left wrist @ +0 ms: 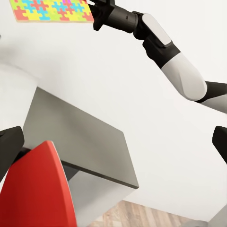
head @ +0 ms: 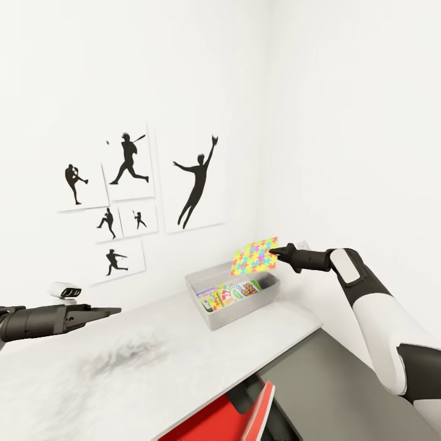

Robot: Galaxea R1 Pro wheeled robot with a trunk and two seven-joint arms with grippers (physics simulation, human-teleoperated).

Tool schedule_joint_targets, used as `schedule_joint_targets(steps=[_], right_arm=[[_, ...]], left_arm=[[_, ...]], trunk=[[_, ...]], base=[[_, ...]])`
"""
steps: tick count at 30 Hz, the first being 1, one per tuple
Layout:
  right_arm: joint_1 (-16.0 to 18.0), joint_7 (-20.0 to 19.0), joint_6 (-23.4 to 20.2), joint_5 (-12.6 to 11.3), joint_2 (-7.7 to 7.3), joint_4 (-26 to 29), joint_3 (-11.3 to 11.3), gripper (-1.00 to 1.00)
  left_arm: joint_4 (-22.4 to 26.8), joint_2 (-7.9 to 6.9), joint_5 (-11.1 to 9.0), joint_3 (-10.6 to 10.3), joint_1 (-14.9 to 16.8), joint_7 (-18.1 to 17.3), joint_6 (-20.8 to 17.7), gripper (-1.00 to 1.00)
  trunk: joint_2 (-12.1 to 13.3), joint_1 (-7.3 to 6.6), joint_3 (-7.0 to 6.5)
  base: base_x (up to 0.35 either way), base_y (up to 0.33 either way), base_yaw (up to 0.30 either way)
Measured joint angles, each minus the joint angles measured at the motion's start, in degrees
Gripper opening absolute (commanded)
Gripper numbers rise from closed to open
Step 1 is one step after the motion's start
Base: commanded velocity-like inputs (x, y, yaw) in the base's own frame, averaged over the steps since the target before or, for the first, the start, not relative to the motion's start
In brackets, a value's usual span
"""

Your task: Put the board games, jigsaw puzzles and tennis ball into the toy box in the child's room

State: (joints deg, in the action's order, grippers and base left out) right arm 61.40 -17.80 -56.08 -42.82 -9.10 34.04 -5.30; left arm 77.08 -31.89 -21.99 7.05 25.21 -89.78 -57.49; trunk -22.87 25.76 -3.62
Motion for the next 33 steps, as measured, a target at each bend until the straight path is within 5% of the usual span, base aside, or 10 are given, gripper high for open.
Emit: schedule_joint_targets(steps=[33], right_arm=[[1.62, -0.16, -0.97, -0.09, 0.02, -0.02, 0.18, -1.0]], left_arm=[[-0.17, 0.0, 0.1, 0.0, 0.0, 0.0, 0.0, 1.0]], trunk=[[0.0, 0.0, 3.07]], base=[[0.0, 0.0, 0.0]])
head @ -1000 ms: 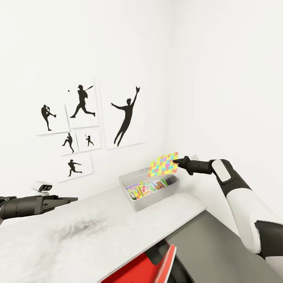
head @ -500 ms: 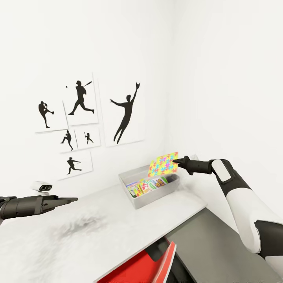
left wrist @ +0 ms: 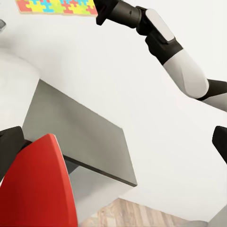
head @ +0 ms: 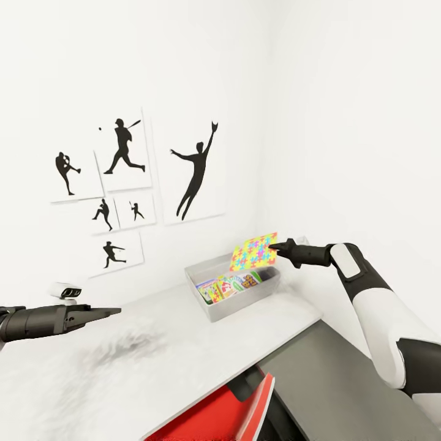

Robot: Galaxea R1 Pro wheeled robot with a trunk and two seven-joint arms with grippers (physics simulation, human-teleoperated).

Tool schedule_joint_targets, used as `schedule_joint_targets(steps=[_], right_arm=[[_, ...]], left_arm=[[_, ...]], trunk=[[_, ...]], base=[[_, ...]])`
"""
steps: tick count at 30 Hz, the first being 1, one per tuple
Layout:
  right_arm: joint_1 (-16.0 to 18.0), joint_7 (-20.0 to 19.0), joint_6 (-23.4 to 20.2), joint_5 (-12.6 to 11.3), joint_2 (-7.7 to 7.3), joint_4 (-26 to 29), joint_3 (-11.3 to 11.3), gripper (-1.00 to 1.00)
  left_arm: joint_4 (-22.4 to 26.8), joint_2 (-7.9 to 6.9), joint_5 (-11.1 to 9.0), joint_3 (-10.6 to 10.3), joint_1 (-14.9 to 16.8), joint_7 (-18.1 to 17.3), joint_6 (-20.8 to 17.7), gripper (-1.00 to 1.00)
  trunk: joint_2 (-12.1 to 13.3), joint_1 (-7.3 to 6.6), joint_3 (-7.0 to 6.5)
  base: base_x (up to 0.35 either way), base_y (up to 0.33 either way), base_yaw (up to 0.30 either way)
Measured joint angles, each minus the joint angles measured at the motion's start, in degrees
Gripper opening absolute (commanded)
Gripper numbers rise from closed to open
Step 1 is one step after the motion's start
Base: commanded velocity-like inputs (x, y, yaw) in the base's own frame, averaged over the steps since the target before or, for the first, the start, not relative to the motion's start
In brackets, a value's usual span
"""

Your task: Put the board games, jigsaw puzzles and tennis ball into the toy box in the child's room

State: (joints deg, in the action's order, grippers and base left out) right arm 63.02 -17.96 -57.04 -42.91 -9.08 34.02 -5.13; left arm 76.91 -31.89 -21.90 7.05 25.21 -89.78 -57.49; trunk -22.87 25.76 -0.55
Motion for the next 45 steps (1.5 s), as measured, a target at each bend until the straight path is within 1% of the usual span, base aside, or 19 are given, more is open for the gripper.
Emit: schedule_joint_targets(steps=[6, 9, 15, 19, 20, 23, 25, 29, 33, 42, 45], right_arm=[[0.5, -0.85, -0.81, -0.01, 0.29, 0.49, 0.01, -1.0], [0.58, -1.68, -1.4, -0.11, 0.7, 2.06, 0.04, -1.0], [0.93, -1.97, -2.66, 0.04, 0.93, 4.8, 0.05, -1.0], [1.16, -2.36, -2.73, 0.0, 1.4, 5.47, 0.1, -1.0], [1.24, -2.57, -2.73, -0.12, 1.7, 5.72, 0.15, -1.0], [1.5, -2.85, -2.73, -0.12, 2.41, 6.69, 0.25, -1.0], [1.79, -2.91, -2.73, -0.06, 2.61, 6.99, 0.27, -1.0], [2.1, -2.96, -2.72, 0.04, 2.88, 7.23, 0.32, -1.0], [2.23, -3.02, -2.72, 0.06, 3.51, 7.3, 0.92, -1.0], [2.29, -3.43, -2.72, 0.18, 3.69, 7.38, 1.17, -1.0], [2.3, -3.86, -2.73, 0.08, 3.71, 8.33, 1.18, -1.0]], left_arm=[[-0.04, -0.13, 0.0, 0.06, 0.0, 0.0, 0.0, 1.0], [-0.08, -0.23, 0.0, 0.08, 0.0, 0.0, 0.0, 1.0], [-0.1, -0.29, 0.0, 0.09, -0.02, 0.0, 0.0, 1.0], [-0.41, -0.38, -0.02, 0.09, -0.03, -0.01, 0.0, 1.0], [-0.62, -0.46, -0.04, 0.13, -0.03, -0.01, 0.0, 1.0], [-1.01, -0.52, -0.04, 0.98, -0.03, -0.01, 0.01, 1.0], [-1.17, -0.52, 0.0, 1.53, -0.04, -0.01, 0.05, 1.0], [-1.35, -0.52, 0.07, 1.96, -0.04, -0.01, 0.07, 1.0], [-1.41, -0.43, 0.16, 2.08, -0.04, -0.01, 0.05, 1.0], [-1.42, -0.41, 0.18, 2.11, -0.04, -0.01, 0.05, 1.0], [-1.43, -0.36, 0.18, 2.11, -0.04, -0.01, 0.07, 1.0]], trunk=[[0.0, 0.0, 0.57], [0.0, 0.0, 0.84], [0.05, -0.01, 1.35], [0.08, -0.02, 1.7], [0.09, -0.02, 1.78], [0.1, -0.02, 2.05], [0.1, -0.02, 2.24], [0.09, -0.02, 2.62], [0.09, -0.02, 3.0], [0.09, -0.02, 3.84], [0.09, -0.02, 4.13]], base=[[0.0, 0.0, 0.0], [0.0, 0.0, 0.0], [0.0, 0.0, 0.0], [0.0, 0.0, 0.0], [0.0, 0.0, 0.0], [0.0, 0.0, 0.0], [0.0, 0.0, 0.0], [0.0, 0.0, 0.0], [0.0, 0.0, 0.0], [0.0, 0.0, 0.0], [0.0, 0.0, 0.0]])
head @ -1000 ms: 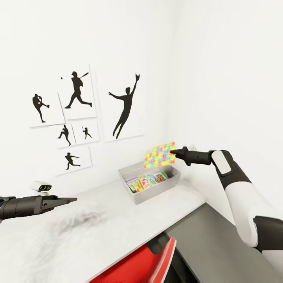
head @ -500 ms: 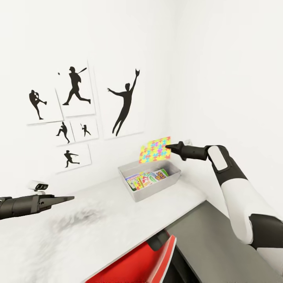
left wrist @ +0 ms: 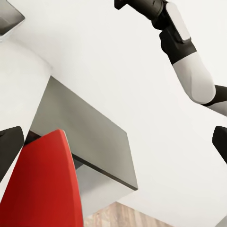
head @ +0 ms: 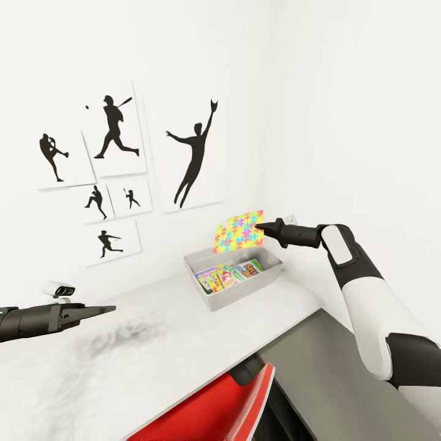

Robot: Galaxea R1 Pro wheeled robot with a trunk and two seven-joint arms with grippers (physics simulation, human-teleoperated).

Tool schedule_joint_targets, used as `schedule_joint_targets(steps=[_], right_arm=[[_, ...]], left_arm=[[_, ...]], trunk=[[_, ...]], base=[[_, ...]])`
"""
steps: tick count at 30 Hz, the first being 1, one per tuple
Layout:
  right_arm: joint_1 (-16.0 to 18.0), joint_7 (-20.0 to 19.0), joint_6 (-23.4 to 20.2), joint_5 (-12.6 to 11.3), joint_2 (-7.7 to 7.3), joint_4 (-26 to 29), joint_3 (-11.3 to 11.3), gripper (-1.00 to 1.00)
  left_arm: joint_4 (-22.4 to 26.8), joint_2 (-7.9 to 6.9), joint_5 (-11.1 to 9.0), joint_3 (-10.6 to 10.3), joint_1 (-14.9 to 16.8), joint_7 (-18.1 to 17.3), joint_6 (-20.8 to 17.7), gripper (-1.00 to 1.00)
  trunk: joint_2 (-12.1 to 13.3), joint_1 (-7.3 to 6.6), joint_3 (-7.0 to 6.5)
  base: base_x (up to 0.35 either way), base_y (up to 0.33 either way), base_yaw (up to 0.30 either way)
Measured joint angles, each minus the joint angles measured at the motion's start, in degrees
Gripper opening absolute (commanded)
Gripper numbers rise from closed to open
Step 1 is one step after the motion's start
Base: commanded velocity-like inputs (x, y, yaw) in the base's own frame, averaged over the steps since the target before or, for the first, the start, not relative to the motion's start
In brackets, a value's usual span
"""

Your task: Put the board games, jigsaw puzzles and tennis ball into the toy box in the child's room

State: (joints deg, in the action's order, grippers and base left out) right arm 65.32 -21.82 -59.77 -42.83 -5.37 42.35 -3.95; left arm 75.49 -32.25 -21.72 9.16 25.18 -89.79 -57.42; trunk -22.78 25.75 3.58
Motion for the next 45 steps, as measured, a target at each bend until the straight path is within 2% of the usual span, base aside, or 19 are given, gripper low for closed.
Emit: schedule_joint_targets(steps=[6, 12, 16, 27, 45], right_arm=[[0.0, -0.14, 0.01, 0.11, 0.06, 0.61, 0.47, -1.0], [0.0, -0.27, -0.09, 0.17, 0.55, 0.71, 3.79, -1.0], [0.0, -0.31, -0.14, 0.26, 1.11, 0.72, 4.56, -1.0], [-0.07, -0.39, -0.17, 0.82, 2.06, 0.33, 4.97, -1.0], [-0.08, -0.39, -0.16, 0.91, 2.07, 0.78, 4.91, -1.0]], left_arm=[[0.0, 0.01, 0.0, 0.0, 0.0, 0.0, 0.0, 1.0], [0.0, -0.06, 0.0, 0.0, 0.0, 0.0, 0.01, 1.0], [0.0, -0.07, 0.0, 0.0, 0.0, 0.0, 0.01, 1.0], [0.0, -0.04, 0.0, 0.0, 0.0, 0.0, 0.01, 1.0], [0.0, 0.01, 0.01, 0.0, 0.0, 0.0, 0.02, 1.0]], trunk=[[0.0, 0.0, 0.57], [0.0, 0.0, 1.13], [0.0, 0.0, 1.51], [0.0, 0.0, 2.55], [-0.01, 0.0, 3.87]], base=[[0.0, 0.0, 0.0], [0.0, 0.0, 0.0], [0.0, 0.0, 0.0], [0.0, 0.0, 0.0], [0.0, 0.0, 0.0]])
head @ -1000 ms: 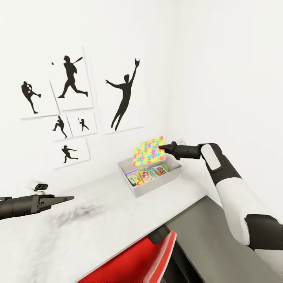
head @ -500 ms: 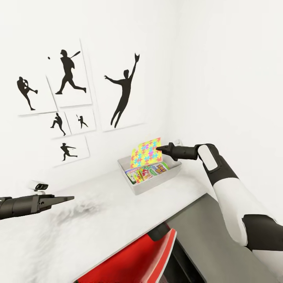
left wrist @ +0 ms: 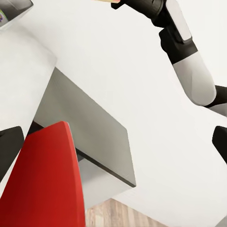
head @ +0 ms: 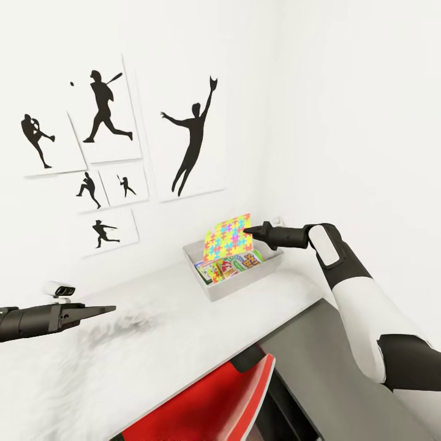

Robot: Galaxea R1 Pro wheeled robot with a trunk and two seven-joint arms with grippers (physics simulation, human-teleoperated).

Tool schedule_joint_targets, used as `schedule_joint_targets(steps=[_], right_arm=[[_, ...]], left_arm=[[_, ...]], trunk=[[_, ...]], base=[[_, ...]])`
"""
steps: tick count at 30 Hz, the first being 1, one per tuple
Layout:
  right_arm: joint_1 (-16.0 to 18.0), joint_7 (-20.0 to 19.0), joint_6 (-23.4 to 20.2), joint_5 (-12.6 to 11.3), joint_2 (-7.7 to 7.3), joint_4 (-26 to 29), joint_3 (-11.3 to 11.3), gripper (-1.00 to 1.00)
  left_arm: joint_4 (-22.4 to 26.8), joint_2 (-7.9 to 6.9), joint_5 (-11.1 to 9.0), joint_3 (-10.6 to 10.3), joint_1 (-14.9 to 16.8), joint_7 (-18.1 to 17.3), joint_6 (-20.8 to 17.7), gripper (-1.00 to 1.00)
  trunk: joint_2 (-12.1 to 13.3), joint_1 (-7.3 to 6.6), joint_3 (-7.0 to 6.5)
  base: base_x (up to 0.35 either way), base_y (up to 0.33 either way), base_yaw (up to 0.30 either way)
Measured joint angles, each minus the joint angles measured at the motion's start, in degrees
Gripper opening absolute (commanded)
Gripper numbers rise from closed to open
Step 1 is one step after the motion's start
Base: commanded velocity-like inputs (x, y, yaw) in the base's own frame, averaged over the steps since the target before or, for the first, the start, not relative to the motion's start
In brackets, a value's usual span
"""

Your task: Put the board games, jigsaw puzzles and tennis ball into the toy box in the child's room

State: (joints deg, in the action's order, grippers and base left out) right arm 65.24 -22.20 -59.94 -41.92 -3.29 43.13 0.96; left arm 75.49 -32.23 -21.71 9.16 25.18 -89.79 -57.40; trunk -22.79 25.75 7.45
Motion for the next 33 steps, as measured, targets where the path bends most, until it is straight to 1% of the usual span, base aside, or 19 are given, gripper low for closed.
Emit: schedule_joint_targets(steps=[16, 22, 33], right_arm=[[0.0, 0.0, 0.0, -0.01, -0.07, 0.04, 0.0, -1.0], [0.0, 0.0, 0.0, 0.01, -0.08, 0.05, 0.0, -1.0], [0.0, 0.04, 0.01, 0.0, -0.13, 0.11, -0.08, -1.0]], left_arm=[[-0.09, -0.09, -0.01, 0.0, 0.0, 0.0, 0.0, 1.0], [-0.08, -0.09, -0.01, 0.01, 0.0, 0.0, 0.0, 1.0], [-0.54, -0.13, -0.04, 0.07, 0.0, 0.0, 0.0, 1.0]], trunk=[[0.0, -0.01, 0.01], [0.0, -0.01, 0.04], [0.0, 0.0, 0.25]], base=[[0.006, 0.002, 0.0], [0.118, 0.08, 0.0], [0.032, 0.067, 0.0]])
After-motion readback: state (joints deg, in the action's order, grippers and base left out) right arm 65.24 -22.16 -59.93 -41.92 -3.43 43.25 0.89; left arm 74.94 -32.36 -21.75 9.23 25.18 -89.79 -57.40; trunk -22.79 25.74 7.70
